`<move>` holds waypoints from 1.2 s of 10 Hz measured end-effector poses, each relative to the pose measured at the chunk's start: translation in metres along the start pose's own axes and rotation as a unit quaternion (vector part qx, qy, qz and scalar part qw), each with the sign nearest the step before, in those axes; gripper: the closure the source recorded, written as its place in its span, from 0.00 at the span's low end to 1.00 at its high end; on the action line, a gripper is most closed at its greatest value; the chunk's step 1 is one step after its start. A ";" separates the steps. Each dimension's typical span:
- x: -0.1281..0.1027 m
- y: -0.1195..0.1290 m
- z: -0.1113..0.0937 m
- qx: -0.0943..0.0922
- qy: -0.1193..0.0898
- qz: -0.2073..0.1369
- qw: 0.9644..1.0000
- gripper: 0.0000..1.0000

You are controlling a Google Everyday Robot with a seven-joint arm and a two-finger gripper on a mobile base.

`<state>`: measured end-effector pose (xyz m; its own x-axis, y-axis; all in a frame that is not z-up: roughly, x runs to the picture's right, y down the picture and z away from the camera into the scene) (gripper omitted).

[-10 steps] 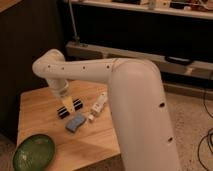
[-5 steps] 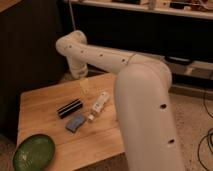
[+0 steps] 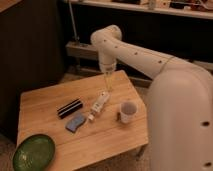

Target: Move the arm in a circular motion

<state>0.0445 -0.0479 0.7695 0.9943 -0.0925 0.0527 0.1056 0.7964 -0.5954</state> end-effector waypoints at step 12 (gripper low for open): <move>0.151 0.230 -0.002 -0.009 0.005 0.149 0.989 0.20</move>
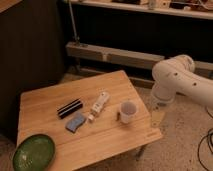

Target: Move the arm in a circular motion

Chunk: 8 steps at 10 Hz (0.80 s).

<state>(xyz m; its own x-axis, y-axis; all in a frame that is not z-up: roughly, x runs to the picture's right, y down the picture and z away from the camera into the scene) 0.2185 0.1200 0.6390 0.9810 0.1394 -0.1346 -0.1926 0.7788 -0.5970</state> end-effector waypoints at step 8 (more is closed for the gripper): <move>-0.176 0.085 0.036 -0.049 -0.001 -0.198 0.979 0.20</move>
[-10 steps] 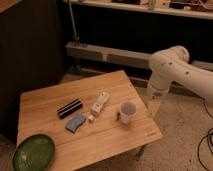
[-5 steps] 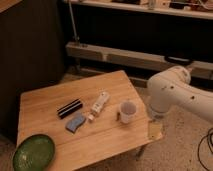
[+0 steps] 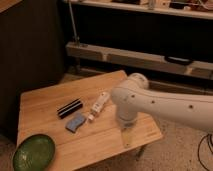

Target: Move the arm in a circular motion

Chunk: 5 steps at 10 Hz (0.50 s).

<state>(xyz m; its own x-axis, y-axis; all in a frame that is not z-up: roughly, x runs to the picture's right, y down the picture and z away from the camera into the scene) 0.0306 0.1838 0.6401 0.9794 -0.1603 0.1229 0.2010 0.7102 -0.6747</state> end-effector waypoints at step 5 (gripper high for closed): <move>-0.140 -0.034 0.017 -0.042 -0.011 -0.140 0.989 0.20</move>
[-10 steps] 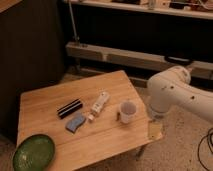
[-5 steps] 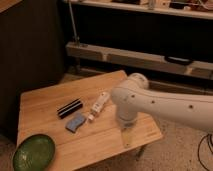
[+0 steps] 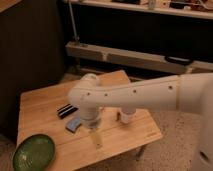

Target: Move the arm in a circular motion

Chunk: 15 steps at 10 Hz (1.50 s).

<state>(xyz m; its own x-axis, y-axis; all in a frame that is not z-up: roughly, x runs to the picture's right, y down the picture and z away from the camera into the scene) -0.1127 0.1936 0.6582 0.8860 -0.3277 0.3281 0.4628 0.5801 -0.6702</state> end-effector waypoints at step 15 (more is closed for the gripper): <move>0.177 -0.186 -0.067 0.060 0.004 0.104 0.993 0.20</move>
<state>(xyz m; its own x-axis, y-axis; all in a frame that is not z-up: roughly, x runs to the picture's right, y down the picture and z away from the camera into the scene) -0.0436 -0.0220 0.7964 0.9629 -0.1966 0.1850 0.2698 0.7200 -0.6393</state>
